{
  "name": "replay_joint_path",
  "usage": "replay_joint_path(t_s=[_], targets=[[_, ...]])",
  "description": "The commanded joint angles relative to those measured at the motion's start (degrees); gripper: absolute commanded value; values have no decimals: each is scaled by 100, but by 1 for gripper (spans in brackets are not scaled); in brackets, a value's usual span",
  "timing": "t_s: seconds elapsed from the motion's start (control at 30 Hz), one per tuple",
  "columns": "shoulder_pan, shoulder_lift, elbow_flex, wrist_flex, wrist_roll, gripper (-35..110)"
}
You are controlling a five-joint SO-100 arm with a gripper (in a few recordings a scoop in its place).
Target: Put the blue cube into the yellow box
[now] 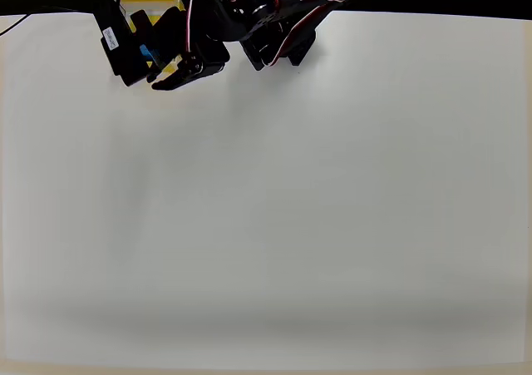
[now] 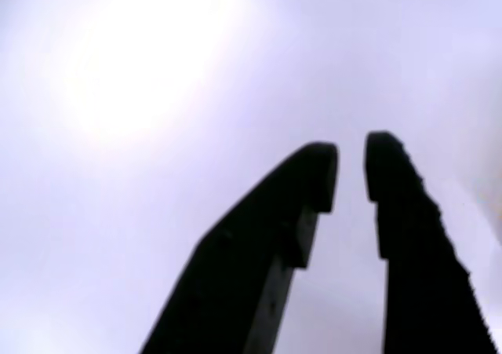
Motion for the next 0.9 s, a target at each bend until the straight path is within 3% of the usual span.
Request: replay_joint_path(t_s=[0.0, 0.17, 0.37, 0.87], targets=[[-1723, 352, 325, -422, -211, 0], [-3349, 536, 853, -712, -413, 0], [-4368, 1222, 1960, -1002, -668, 0], [-4852, 2786, 4992, -712, -888, 0]])
